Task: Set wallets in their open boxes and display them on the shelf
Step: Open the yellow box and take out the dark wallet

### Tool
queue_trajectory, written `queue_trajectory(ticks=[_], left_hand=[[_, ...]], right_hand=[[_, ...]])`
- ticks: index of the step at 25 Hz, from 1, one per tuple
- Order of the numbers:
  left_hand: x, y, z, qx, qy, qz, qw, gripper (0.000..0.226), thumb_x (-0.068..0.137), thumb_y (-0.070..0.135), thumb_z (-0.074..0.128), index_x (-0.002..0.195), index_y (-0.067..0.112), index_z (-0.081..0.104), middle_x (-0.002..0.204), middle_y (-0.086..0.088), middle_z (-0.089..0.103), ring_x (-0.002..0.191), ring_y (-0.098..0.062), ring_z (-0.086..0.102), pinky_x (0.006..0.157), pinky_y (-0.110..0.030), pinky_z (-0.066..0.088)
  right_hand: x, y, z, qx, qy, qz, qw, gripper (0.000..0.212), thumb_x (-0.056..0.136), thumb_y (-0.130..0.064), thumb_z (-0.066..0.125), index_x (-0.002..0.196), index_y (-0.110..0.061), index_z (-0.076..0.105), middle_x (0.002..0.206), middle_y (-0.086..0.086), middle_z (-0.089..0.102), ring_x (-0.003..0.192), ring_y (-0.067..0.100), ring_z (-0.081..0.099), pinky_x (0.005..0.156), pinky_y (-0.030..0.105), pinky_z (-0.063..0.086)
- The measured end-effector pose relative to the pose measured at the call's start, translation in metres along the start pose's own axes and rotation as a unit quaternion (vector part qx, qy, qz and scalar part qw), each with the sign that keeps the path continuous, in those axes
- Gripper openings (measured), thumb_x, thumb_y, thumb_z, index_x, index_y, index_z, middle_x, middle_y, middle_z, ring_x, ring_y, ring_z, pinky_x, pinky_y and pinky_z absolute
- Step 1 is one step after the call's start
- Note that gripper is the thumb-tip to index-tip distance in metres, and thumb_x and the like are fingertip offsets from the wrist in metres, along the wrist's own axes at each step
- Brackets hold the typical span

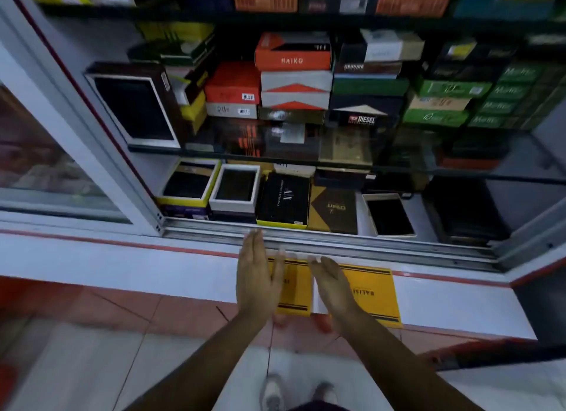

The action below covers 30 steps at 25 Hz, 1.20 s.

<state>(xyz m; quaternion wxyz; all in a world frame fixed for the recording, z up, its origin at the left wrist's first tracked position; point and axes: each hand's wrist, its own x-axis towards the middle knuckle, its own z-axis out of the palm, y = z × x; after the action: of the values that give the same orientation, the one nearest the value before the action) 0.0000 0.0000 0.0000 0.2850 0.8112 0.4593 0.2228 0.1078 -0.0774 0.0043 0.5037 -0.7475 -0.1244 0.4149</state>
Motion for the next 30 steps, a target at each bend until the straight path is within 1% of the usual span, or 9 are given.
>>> queue_trajectory(ticks=[3,5,9,14,18,21,23,26,30], left_hand=[[-0.002,-0.022,0.001,-0.08,-0.028,-0.176,0.981,0.075,0.084,0.065,0.025,0.132,0.01,0.043,0.133,-0.015,0.052,0.12,-0.03,0.051,0.097,-0.044,0.047],[0.0,-0.028,-0.003,-0.136,-0.097,-0.26,0.951,0.062,0.085,0.061,0.029,0.117,0.012,0.049,0.123,-0.015,0.057,0.102,-0.025,0.056,0.086,-0.041,0.049],[0.011,-0.006,-0.023,-0.217,-0.148,-0.349,0.9,0.054,0.092,0.053,0.037,0.13,0.015,0.043,0.128,-0.009,0.05,0.101,-0.022,0.045,0.084,-0.036,0.038],[0.011,0.004,-0.067,-0.282,-0.078,-0.33,0.898,0.051,0.09,0.049,0.046,0.134,0.025,0.043,0.145,-0.006,0.039,0.13,-0.027,0.039,0.09,-0.036,0.033],[0.011,-0.025,-0.117,-0.281,0.064,-0.336,0.897,0.02,0.087,0.053,0.048,0.103,0.04,0.048,0.135,-0.003,0.04,0.127,-0.028,0.039,0.093,-0.044,0.037],[0.005,-0.061,-0.126,-0.333,0.084,-0.37,0.863,0.036,0.085,0.054,0.05,0.106,0.026,0.048,0.114,-0.001,0.05,0.11,-0.027,0.05,0.092,-0.043,0.041],[-0.002,-0.081,-0.118,-0.329,0.114,-0.379,0.857,0.038,0.081,0.04,0.066,0.103,0.014,0.05,0.104,-0.009,0.056,0.1,-0.03,0.055,0.09,-0.045,0.049],[-0.011,-0.109,-0.102,-0.311,0.152,-0.383,0.857,0.03,0.08,0.01,0.066,0.104,0.013,0.047,0.1,-0.01,0.052,0.103,-0.037,0.054,0.078,-0.041,0.051],[-0.005,-0.123,-0.094,-0.281,0.132,-0.354,0.882,0.034,0.084,0.013,0.063,0.112,0.014,0.045,0.108,-0.007,0.05,0.105,-0.032,0.053,0.071,-0.03,0.044]], right_hand=[[0.01,0.011,0.007,0.061,-0.03,0.103,0.992,0.038,0.09,-0.04,0.054,0.118,-0.015,0.059,0.128,0.007,0.06,0.117,0.028,0.055,0.099,0.041,0.042],[0.013,0.007,0.006,0.094,-0.05,0.136,0.985,0.031,0.09,-0.041,0.054,0.112,-0.02,0.059,0.119,0.01,0.065,0.105,0.025,0.061,0.094,0.043,0.047],[0.006,-0.015,-0.005,0.129,-0.087,0.145,0.977,0.049,0.09,-0.041,0.055,0.132,-0.017,0.05,0.133,0.008,0.057,0.126,0.026,0.05,0.108,0.044,0.037],[-0.011,-0.038,-0.012,0.158,-0.139,0.1,0.972,0.047,0.088,-0.035,0.058,0.131,-0.016,0.053,0.134,0.005,0.058,0.128,0.022,0.049,0.103,0.04,0.039],[-0.023,-0.067,0.027,0.154,-0.208,0.095,0.961,0.04,0.087,-0.031,0.058,0.124,-0.015,0.057,0.123,0.005,0.064,0.116,0.02,0.057,0.1,0.035,0.043],[-0.037,-0.071,0.073,0.12,-0.264,0.133,0.948,0.028,0.087,-0.04,0.056,0.112,-0.027,0.059,0.121,0.0,0.061,0.11,0.019,0.056,0.086,0.029,0.045],[-0.045,-0.062,0.103,0.118,-0.253,0.116,0.953,0.02,0.089,-0.042,0.053,0.108,-0.037,0.058,0.116,-0.006,0.058,0.102,0.013,0.055,0.072,0.025,0.042],[-0.043,-0.05,0.134,0.136,-0.211,0.082,0.965,0.012,0.09,-0.039,0.055,0.101,-0.039,0.059,0.117,-0.006,0.055,0.105,0.014,0.053,0.079,0.025,0.044],[-0.019,-0.048,0.152,0.152,-0.184,0.109,0.965,0.006,0.09,-0.034,0.056,0.091,-0.032,0.061,0.102,-0.004,0.061,0.089,0.011,0.056,0.068,0.026,0.045]])
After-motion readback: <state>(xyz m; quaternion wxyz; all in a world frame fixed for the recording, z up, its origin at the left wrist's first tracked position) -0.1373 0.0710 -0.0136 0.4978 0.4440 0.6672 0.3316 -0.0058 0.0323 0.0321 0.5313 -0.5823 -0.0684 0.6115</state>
